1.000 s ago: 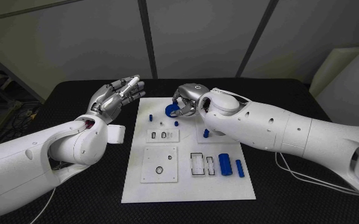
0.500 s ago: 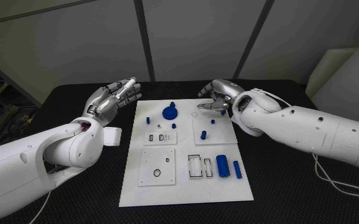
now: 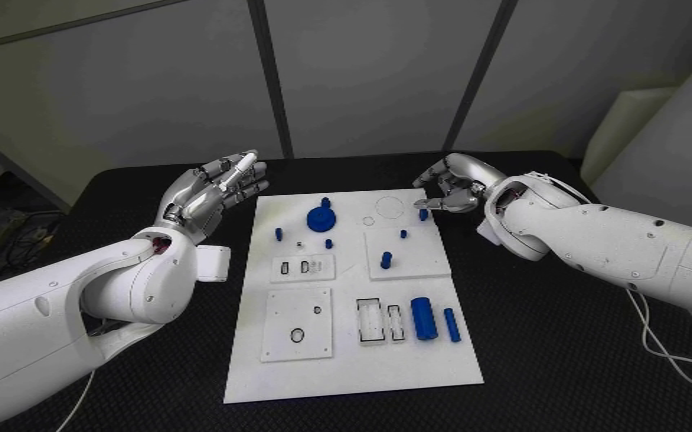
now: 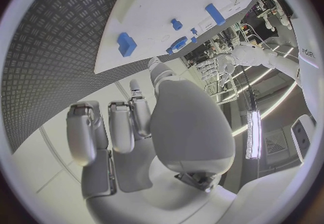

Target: Assemble the parts on the task board

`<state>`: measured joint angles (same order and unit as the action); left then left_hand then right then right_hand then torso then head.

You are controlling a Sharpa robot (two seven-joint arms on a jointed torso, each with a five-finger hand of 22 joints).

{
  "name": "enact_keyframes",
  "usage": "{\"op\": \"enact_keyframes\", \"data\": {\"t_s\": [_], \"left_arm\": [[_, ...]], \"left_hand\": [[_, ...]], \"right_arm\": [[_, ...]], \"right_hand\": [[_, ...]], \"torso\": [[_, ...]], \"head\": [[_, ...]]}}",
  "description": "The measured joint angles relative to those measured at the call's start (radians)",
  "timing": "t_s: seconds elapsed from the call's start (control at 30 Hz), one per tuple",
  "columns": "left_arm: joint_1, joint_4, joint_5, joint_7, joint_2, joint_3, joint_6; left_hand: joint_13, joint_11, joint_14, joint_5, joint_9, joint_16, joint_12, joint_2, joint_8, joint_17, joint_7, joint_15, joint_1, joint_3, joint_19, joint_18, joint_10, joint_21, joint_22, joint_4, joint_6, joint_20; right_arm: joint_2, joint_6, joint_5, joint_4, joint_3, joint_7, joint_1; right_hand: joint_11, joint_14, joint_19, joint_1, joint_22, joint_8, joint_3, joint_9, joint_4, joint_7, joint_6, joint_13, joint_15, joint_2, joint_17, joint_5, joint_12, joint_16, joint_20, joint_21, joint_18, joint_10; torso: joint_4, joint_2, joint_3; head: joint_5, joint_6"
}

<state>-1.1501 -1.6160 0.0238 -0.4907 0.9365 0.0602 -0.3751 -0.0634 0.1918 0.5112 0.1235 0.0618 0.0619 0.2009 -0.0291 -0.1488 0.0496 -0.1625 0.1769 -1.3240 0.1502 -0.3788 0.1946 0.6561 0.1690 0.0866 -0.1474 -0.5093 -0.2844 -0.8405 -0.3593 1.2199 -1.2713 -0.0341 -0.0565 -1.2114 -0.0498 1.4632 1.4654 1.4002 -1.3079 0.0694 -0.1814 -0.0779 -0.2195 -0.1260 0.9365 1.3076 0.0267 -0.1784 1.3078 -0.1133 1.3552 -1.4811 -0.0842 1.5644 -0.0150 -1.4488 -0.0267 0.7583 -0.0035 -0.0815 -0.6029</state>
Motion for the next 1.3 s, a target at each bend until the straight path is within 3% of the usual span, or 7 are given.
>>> {"op": "enact_keyframes", "data": {"t_s": [0.47, 0.9, 1.3], "left_arm": [[0.0, 0.011, 0.0, 0.001, -0.003, 0.0, 0.0], [0.0, 0.013, 0.0, 0.001, -0.003, 0.0, 0.0], [0.001, 0.014, 0.0, 0.001, -0.005, 0.0, 0.0]], "left_hand": [[0.0, 0.0, 0.0, 0.0, 0.0, 0.0, 0.0, 0.0, 0.0, 0.0, 0.0, 0.0, 0.0, 0.0, 0.0, 0.0, 0.0, 0.0, 0.0, 0.0, 0.0, 0.0], [0.0, 0.0, 0.0, 0.0, 0.0, 0.0, 0.0, 0.0, 0.0, 0.0, 0.0, 0.0, 0.0, 0.0, 0.0, 0.0, 0.0, 0.0, 0.0, 0.0, 0.0, 0.0], [0.0, 0.0, 0.0, 0.0, 0.0, 0.0, 0.0, 0.0, 0.0, 0.0, 0.0, 0.0, 0.0, 0.0, 0.0, 0.0, 0.0, 0.0, 0.0, 0.0, 0.0, 0.0]], "right_arm": [[-0.01, 0.056, -0.011, 0.018, 0.0, -0.031, 0.024], [-0.005, 0.083, -0.01, 0.04, 0.0, -0.035, 0.028], [0.011, 0.1, -0.003, 0.058, 0.0, -0.034, 0.028]], "right_hand": [[0.004, 0.0, 0.0, 0.009, 0.0, 0.0, -0.002, 0.0, 0.004, 0.0, 0.007, 0.0, 0.0, -0.002, 0.0, 0.0, 0.0, 0.0, 0.0, 0.0, 0.0, -0.004], [0.004, 0.0, 0.0, 0.013, 0.0, 0.0, 0.001, 0.0, 0.007, 0.003, 0.022, 0.0, 0.0, 0.002, 0.0, 0.0, 0.0, 0.0, 0.0, 0.0, 0.0, -0.004], [0.014, 0.0, 0.001, 0.03, 0.0, 0.011, -0.018, -0.008, 0.025, 0.013, 0.077, 0.0, 0.008, 0.036, 0.0, -0.005, 0.019, 0.0, 0.007, 0.0, 0.0, -0.015]], "torso": [[0.0, 0.0, -0.003], [-0.001, -0.001, -0.0036], [-0.001, -0.001, -0.0036]], "head": [[-0.003, -0.006], [-0.005, -0.007], [-0.005, -0.008]]}}
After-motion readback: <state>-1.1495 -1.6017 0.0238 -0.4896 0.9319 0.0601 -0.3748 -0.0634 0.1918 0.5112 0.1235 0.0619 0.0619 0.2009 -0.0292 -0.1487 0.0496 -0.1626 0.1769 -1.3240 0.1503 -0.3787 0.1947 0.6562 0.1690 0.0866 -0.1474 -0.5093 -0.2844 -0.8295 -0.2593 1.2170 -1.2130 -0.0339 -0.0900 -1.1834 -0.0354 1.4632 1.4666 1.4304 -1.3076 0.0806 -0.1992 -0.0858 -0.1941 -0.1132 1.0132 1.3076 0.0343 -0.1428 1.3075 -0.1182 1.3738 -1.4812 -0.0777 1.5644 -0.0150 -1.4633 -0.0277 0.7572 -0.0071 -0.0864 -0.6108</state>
